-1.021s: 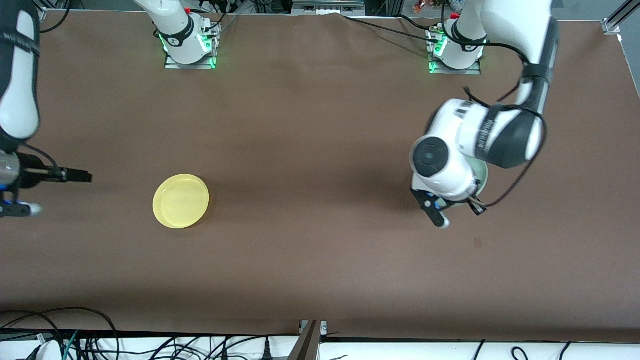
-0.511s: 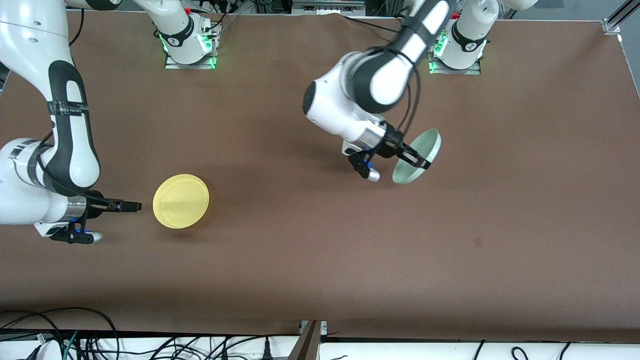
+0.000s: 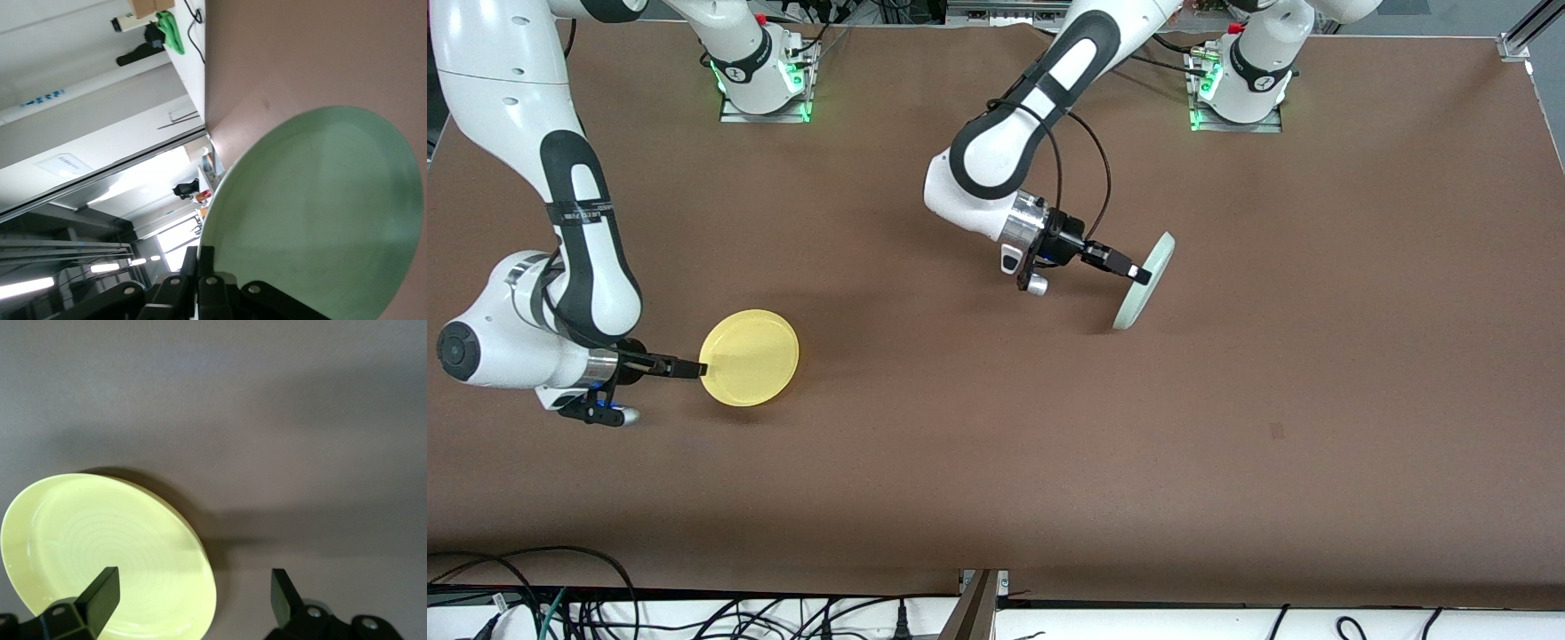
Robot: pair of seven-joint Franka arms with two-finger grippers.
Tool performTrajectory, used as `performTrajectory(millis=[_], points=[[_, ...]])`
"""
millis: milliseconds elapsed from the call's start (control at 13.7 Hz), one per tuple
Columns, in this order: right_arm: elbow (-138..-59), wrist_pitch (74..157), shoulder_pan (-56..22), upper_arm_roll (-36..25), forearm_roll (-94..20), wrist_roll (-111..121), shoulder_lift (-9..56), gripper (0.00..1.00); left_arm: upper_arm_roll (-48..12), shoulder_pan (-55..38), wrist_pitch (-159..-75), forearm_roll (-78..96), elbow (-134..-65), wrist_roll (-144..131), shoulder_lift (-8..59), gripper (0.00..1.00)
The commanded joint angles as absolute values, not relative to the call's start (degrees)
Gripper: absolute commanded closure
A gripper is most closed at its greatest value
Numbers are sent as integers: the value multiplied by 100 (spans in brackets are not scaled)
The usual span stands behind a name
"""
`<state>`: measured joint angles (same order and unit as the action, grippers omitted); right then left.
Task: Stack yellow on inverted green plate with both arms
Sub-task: 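Grasp the yellow plate with the right gripper while the left gripper turns the green plate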
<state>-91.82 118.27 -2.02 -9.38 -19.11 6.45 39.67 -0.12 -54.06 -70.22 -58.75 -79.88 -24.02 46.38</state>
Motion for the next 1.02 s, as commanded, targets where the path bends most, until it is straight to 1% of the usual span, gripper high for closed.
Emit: performTrajectory(millis=[0, 73, 292, 365, 511, 584, 657, 730, 803, 876, 948], points=[[-9430, 12119, -211, -888, -2083, 633, 3946, 0, 62, -5729, -6750, -6056, -7884, -3554, 5052, 100], [-9518, 12207, -211, -853, -2083, 633, 3946, 0, 62, -5809, -6698, -6012, -7884, -3803, 5228, 100], [-9790, 12524, -202, -800, -2083, 659, 3946, 0, 53, -5888, -6653, -5845, -7823, -4034, 5273, 100], [-9852, 12603, -202, -774, -2083, 659, 3946, 0, 44, -5915, -6662, -5810, -7709, -4139, 5317, 100], [-9888, 12630, -202, -773, -2083, 686, 3946, 1, 35, -6028, -6645, -5670, -7629, -4288, 5501, 100], [-9896, 12630, -193, -773, -2083, 686, 3938, 16, 35, -6081, -6653, -5599, -7620, -4507, 5606, 100], [-9896, 12630, -193, -773, -2083, 686, 3929, 42, 35, -6134, -6679, -5573, -7611, -4657, 5634, 100], [-9896, 12612, -193, -773, -2092, 686, 3929, 63, 35, -6143, -6688, -5564, -7550, -4676, 5634, 100], [-9896, 12586, -193, -773, -2083, 677, 3929, 82, 26, -6152, -6680, -5555, -7428, -4658, 5634, 100], [-9896, 12577, -193, -773, -2083, 677, 3929, 95, 26, -6152, -6680, -5511, -7340, -4632, 5634, 100], [-9888, 12568, -193, -773, -2083, 677, 3920, 100, 26, -6152, -6680, -5493, -7269, -4614, 5625, 100]])
